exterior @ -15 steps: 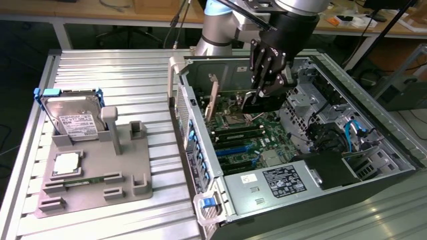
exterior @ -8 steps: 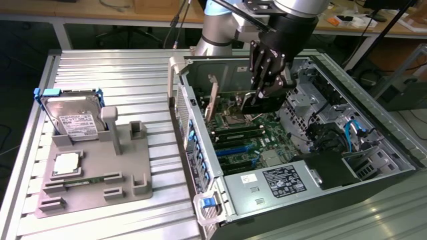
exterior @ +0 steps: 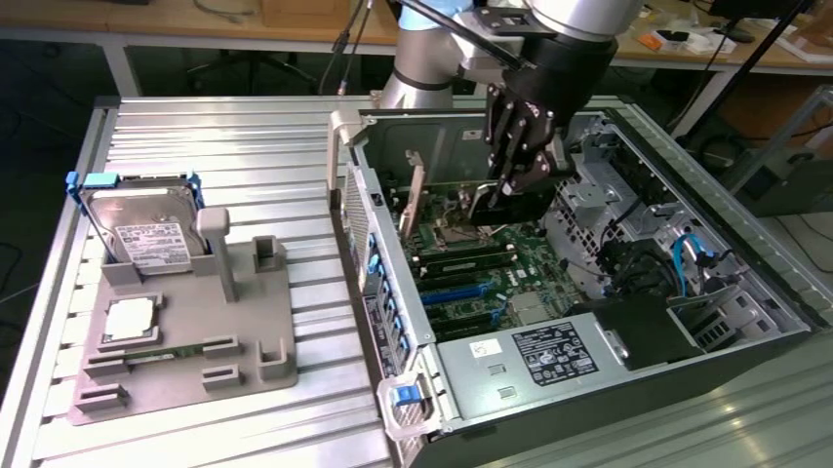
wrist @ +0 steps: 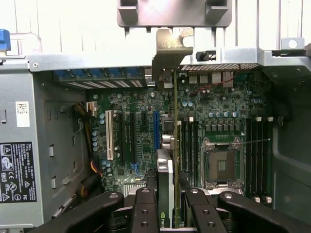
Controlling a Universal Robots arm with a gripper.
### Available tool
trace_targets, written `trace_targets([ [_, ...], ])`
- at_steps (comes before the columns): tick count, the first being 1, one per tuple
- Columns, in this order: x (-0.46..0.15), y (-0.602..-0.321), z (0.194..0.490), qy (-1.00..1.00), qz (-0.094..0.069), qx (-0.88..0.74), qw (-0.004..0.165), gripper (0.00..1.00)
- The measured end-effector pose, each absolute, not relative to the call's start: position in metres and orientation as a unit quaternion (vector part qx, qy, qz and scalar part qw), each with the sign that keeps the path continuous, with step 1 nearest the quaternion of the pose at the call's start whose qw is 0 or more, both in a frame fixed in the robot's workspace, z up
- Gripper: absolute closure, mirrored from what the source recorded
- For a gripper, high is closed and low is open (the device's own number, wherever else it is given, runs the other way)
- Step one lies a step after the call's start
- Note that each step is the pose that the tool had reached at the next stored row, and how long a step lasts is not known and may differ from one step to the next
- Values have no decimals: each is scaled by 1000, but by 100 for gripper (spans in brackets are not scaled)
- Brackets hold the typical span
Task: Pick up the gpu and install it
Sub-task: 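Insert the gpu into the slot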
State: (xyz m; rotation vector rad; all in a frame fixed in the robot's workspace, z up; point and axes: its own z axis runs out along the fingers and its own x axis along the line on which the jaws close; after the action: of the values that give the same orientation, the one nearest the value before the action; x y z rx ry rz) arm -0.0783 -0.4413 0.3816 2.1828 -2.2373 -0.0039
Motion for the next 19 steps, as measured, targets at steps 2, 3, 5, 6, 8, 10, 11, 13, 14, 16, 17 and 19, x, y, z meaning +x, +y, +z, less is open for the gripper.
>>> trace_targets([
  [2, -77, -441, 381, -716, -1, 698, 8, 73],
  [3, -77, -441, 381, -716, -1, 698, 8, 73],
  [5, -77, -441, 380, -716, -1, 698, 8, 73],
  [6, -77, -441, 380, -716, -1, 698, 8, 73],
  [8, -76, -441, 379, -716, -1, 698, 8, 73],
  [10, -76, -441, 378, -716, -1, 698, 8, 73],
  [11, -76, -441, 378, -716, -1, 698, 8, 73],
  [13, -76, -441, 378, -716, -1, 698, 8, 73],
  [14, -76, -441, 377, -716, -1, 698, 8, 73],
  [16, -76, -441, 376, -716, -1, 698, 8, 73],
  [17, -76, -441, 375, -716, -1, 698, 8, 73],
  [19, -76, -441, 374, -716, -1, 698, 8, 73],
])
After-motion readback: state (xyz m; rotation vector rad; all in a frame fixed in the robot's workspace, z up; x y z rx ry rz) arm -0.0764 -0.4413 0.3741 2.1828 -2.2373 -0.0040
